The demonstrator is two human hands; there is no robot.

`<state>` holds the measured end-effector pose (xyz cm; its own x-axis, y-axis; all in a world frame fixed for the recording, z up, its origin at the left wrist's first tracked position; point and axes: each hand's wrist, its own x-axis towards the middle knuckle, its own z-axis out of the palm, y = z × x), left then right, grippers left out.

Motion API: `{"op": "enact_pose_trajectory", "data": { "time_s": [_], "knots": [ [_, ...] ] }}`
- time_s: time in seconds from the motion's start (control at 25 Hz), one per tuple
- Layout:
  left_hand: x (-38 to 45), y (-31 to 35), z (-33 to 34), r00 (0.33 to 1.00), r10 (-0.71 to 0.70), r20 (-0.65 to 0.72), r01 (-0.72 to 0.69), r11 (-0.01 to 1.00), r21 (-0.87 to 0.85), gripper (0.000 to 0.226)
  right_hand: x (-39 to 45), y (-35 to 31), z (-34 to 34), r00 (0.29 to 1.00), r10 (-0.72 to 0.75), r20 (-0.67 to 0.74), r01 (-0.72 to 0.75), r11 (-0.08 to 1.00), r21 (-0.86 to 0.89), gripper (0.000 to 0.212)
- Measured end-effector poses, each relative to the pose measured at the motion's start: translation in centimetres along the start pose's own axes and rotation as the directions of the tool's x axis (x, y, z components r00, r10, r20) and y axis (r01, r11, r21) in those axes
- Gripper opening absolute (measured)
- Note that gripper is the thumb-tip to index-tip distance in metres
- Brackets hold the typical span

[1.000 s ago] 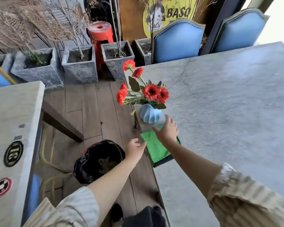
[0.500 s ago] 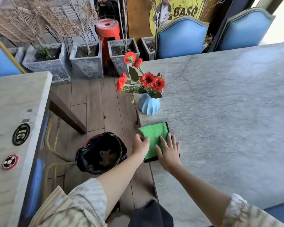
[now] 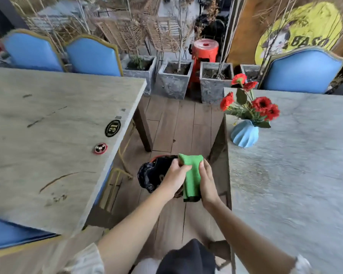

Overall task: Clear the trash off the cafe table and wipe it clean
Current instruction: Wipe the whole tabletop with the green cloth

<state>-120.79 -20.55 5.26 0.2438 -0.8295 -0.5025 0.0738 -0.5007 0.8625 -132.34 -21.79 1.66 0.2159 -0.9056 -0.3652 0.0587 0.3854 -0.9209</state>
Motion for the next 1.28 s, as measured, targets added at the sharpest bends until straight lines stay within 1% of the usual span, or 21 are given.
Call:
{"op": "enact_pose_trajectory", "data": {
  "time_s": [0.08, 0.12, 0.2, 0.24, 0.32, 0.4, 0.44, 0.48, 0.52, 0.6, 0.68, 0.76, 0.8, 0.84, 0.88, 0.92, 1.0, 1.04, 1.12, 1.2, 1.28],
  "knots": [
    [-0.8, -0.6, -4.5, 0.996, 0.026, -0.087, -0.016, 0.993, 0.119, 0.042, -0.1, 0.6, 4.1, 0.998, 0.031, 0.055, -0.029, 0.999, -0.035, 0.044],
    [-1.2, -1.0, -6.5, 0.99, 0.066, -0.124, -0.042, 0.982, 0.185, 0.044, -0.1, 1.1, 5.9, 0.997, 0.025, 0.073, -0.019, 0.997, -0.074, 0.041],
    [-2.1, -2.7, -12.1, 0.965, 0.118, -0.235, -0.061, 0.97, 0.235, 0.051, -0.5, 2.0, 10.9, 0.991, -0.003, 0.131, 0.024, 0.987, -0.159, 0.034],
    [-2.7, -3.6, -15.1, 0.948, 0.138, -0.288, -0.065, 0.966, 0.251, 0.047, -1.0, 2.4, 13.6, 0.985, -0.008, 0.173, 0.041, 0.982, -0.186, 0.034],
    [-4.5, -5.3, -21.4, 0.9, 0.176, -0.398, -0.048, 0.949, 0.311, 0.023, -2.0, 3.1, 19.0, 0.967, -0.005, 0.253, 0.068, 0.968, -0.241, 0.037],
    [-6.1, -7.0, -27.1, 0.865, 0.175, -0.47, -0.012, 0.944, 0.329, 0.012, -3.2, 3.8, 24.1, 0.948, -0.032, 0.316, 0.153, 0.919, -0.364, 0.041],
    [-6.6, -7.8, -29.3, 0.865, 0.145, -0.48, 0.01, 0.952, 0.307, 0.013, -3.6, 4.2, 26.2, 0.937, -0.058, 0.345, 0.225, 0.856, -0.465, 0.045],
    [-6.9, -8.8, -31.6, 0.868, 0.099, -0.487, 0.041, 0.962, 0.269, 0.015, -4.1, 4.7, 28.4, 0.927, -0.073, 0.368, 0.292, 0.758, -0.584, 0.049],
    [-7.1, -9.7, -33.5, 0.867, 0.065, -0.494, 0.053, 0.974, 0.221, 0.018, -4.5, 5.4, 30.3, 0.92, -0.078, 0.383, 0.342, 0.637, -0.691, 0.051],
    [-7.2, -12.0, -36.6, 0.853, 0.011, -0.522, 0.067, 0.989, 0.131, 0.026, -5.0, 6.6, 33.7, 0.903, -0.096, 0.419, 0.419, 0.409, -0.81, 0.051],
    [-7.3, -14.3, -38.4, 0.839, -0.064, -0.54, 0.126, 0.989, 0.078, 0.027, -5.5, 8.5, 36.5, 0.879, -0.067, 0.473, 0.475, 0.216, -0.853, 0.055],
    [-7.9, -15.8, -39.0, 0.803, -0.106, -0.586, 0.211, 0.971, 0.114, 0.024, -5.9, 11.0, 37.8, 0.842, -0.007, 0.54, 0.54, 0.011, -0.842, 0.06],
    [-8.1, -16.5, -39.3, 0.771, -0.084, -0.632, 0.223, 0.964, 0.145, 0.024, -5.9, 12.4, 38.0, 0.814, -0.019, 0.581, 0.578, -0.082, -0.812, 0.059],
    [-8.3, -16.7, -39.7, 0.737, -0.025, -0.676, 0.199, 0.963, 0.182, 0.026, -5.8, 13.4, 38.0, 0.78, -0.052, 0.624, 0.61, -0.161, -0.776, 0.057],
    [-8.2, -16.8, -40.2, 0.697, 0.044, -0.716, 0.168, 0.96, 0.223, 0.028, -5.6, 14.0, 37.7, 0.743, -0.081, 0.665, 0.64, -0.208, -0.74, 0.058],
    [-7.7, -16.8, -41.0, 0.66, 0.094, -0.745, 0.149, 0.956, 0.252, 0.03, -5.3, 14.4, 37.5, 0.709, -0.08, 0.701, 0.669, -0.239, -0.704, 0.063],
    [-6.7, -16.7, -42.4, 0.615, 0.107, -0.781, 0.158, 0.954, 0.255, 0.037, -4.6, 14.8, 37.3, 0.664, -0.018, 0.747, 0.717, -0.269, -0.644, 0.07],
    [-6.4, -16.7, -43.0, 0.6, 0.103, -0.793, 0.165, 0.955, 0.248, 0.039, -4.4, 15.2, 37.5, 0.654, -0.007, 0.756, 0.726, -0.276, -0.631, 0.074],
    [-6.3, -17.4, -43.5, 0.572, 0.127, -0.811, 0.149, 0.955, 0.255, 0.043, -4.7, 15.8, 38.1, 0.666, -0.028, 0.745, 0.718, -0.248, -0.651, 0.075],
    [-6.5, -18.7, -43.7, 0.571, 0.149, -0.808, 0.119, 0.958, 0.26, 0.046, -4.8, 16.1, 38.3, 0.669, -0.043, 0.742, 0.717, -0.227, -0.659, 0.065],
    [-6.7, -19.9, -43.7, 0.6, 0.18, -0.779, 0.11, 0.946, 0.304, 0.048, -3.7, 15.9, 37.8, 0.633, -0.055, 0.772, 0.748, -0.216, -0.628, 0.056]
  ]
}}
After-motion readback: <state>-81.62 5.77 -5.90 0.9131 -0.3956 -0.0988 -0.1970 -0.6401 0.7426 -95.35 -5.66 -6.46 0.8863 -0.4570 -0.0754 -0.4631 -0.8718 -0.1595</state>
